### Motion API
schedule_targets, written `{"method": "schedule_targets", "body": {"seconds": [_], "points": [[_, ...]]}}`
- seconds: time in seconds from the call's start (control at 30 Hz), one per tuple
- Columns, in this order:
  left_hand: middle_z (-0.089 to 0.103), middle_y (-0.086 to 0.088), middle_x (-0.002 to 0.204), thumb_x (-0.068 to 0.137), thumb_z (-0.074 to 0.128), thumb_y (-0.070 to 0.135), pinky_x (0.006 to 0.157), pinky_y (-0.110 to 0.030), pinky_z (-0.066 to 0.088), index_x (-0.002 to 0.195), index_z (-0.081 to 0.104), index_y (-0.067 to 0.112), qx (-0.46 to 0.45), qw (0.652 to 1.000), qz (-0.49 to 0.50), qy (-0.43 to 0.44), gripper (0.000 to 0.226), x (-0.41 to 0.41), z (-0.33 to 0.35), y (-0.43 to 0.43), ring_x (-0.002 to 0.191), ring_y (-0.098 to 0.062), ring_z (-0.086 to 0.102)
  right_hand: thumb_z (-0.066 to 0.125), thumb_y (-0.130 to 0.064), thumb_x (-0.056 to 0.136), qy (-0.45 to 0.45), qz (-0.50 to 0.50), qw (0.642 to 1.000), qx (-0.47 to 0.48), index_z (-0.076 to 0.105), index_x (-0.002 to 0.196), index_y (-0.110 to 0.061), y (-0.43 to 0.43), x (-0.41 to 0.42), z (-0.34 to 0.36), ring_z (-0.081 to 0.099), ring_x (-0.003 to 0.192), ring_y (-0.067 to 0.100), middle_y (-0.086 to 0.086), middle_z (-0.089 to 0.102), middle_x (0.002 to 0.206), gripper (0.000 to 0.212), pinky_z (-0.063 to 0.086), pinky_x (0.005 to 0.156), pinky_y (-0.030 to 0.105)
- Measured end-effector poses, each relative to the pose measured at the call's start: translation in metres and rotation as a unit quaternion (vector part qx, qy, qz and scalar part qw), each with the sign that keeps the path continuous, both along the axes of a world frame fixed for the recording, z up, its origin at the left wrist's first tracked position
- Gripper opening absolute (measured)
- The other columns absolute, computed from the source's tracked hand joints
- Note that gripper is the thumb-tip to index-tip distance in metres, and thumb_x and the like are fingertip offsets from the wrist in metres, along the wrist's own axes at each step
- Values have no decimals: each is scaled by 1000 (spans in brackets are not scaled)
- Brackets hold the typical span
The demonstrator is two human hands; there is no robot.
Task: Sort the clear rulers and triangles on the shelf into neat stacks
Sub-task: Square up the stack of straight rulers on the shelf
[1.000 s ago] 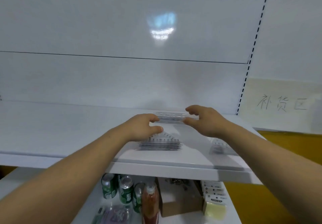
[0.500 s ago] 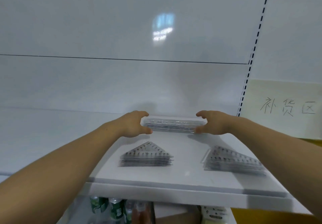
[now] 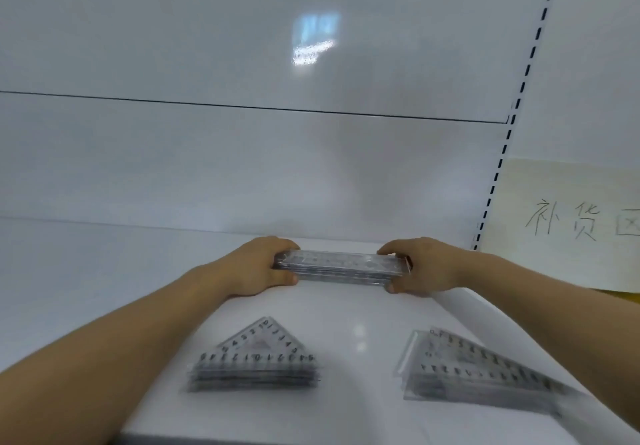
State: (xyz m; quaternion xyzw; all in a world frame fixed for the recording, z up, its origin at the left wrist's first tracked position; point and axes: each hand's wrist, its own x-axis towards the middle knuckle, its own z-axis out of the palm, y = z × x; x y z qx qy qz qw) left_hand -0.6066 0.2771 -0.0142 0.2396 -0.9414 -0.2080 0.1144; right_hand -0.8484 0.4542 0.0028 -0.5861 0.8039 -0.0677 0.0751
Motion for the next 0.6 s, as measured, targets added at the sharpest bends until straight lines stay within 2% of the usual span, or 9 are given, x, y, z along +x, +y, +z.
{"method": "schedule_targets", "body": {"seconds": [0.1,0.17,0.3,0.4,0.5,0.57,0.6], "points": [[48,12,119,80,73,33,94,-19,37,132,47,28,46,998,30,18,58,1,-5,0,107,-8,52,68,-53,78,-23,30,998,-44,48,129,-34,1,-6,-10,53,98,10,-11,56,113,58,37,81,20],[46,14,119,78,75,33,93,-18,36,132,46,31,75,995,52,35,62,-1,-5,0,106,-7,51,68,-50,80,-40,55,994,-85,50,127,-32,-1,-10,-19,52,102,7,-13,55,114,54,35,82,16],[56,12,109,77,76,29,74,-8,39,113,55,34,75,993,73,59,42,-8,-6,3,91,-1,55,70,-43,80,-66,53,985,-150,50,130,-27,-1,-11,-32,49,105,5,-16,49,114,56,31,79,3],[57,11,112,77,76,28,78,-12,41,114,54,34,87,991,78,64,43,-12,-7,5,92,-2,57,70,-48,78,-106,37,983,-145,40,137,-32,2,-10,-32,43,108,2,-17,42,120,68,30,92,15],[48,10,124,76,76,31,91,-21,39,131,45,34,121,986,94,72,63,-11,-8,5,107,-10,52,55,-50,87,-126,33,982,-135,37,139,-33,3,-13,-31,45,103,4,-12,45,126,58,31,90,19],[46,11,127,77,75,29,90,-22,41,134,41,36,158,978,95,92,67,-9,-7,5,111,-11,51,44,-49,92,-126,30,983,-134,35,141,-33,3,-14,-31,47,99,3,-10,47,128,52,30,88,19],[45,11,128,78,75,26,88,-22,43,134,41,37,179,974,94,105,66,-9,-7,5,111,-10,51,39,-50,93,-132,28,982,-134,34,142,-33,2,-14,-32,48,105,5,-9,47,129,52,30,90,20]]}}
